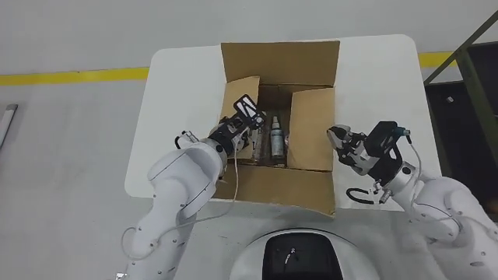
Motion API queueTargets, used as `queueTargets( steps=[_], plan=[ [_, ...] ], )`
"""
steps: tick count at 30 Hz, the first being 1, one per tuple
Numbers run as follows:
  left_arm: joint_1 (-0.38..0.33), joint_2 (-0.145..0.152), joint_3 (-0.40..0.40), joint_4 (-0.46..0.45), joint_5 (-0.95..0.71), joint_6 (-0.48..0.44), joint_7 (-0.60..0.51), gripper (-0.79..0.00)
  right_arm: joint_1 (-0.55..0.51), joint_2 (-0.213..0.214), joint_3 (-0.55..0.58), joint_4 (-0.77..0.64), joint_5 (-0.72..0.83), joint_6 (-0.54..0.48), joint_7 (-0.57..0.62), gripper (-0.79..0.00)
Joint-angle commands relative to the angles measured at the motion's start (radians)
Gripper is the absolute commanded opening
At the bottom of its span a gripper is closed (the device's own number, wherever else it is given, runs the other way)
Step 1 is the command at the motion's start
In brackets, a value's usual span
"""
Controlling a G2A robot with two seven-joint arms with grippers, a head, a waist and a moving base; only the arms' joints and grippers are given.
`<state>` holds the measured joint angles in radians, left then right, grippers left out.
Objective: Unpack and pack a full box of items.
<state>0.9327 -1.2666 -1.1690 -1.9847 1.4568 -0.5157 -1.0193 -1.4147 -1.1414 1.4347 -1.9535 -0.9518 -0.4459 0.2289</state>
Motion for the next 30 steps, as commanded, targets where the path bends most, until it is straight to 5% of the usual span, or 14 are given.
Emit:
queueTargets(
  steps=[1,2,19,30],
  plan=[
    [-0.005,0.001,-0.003,0.000,-0.002,-0.001,-0.004,-0.419,0.031,0.000,-0.021,0.021,0.003,-0.009,0.041,-0.785],
    [-0.008,0.001,-0.005,0.001,-0.003,-0.002,-0.006,0.000,0.044,-0.001,-0.028,0.029,0.005,-0.011,0.054,-0.785],
    [-0.054,0.021,-0.125,-0.033,0.121,0.015,0.024,0.000,0.091,0.005,-0.039,0.064,-0.019,-0.028,0.105,-0.785],
    [-0.004,0.047,-0.260,0.023,0.200,-0.046,0.075,0.000,0.101,0.006,-0.048,0.076,-0.017,-0.019,0.106,-0.785]
  ],
)
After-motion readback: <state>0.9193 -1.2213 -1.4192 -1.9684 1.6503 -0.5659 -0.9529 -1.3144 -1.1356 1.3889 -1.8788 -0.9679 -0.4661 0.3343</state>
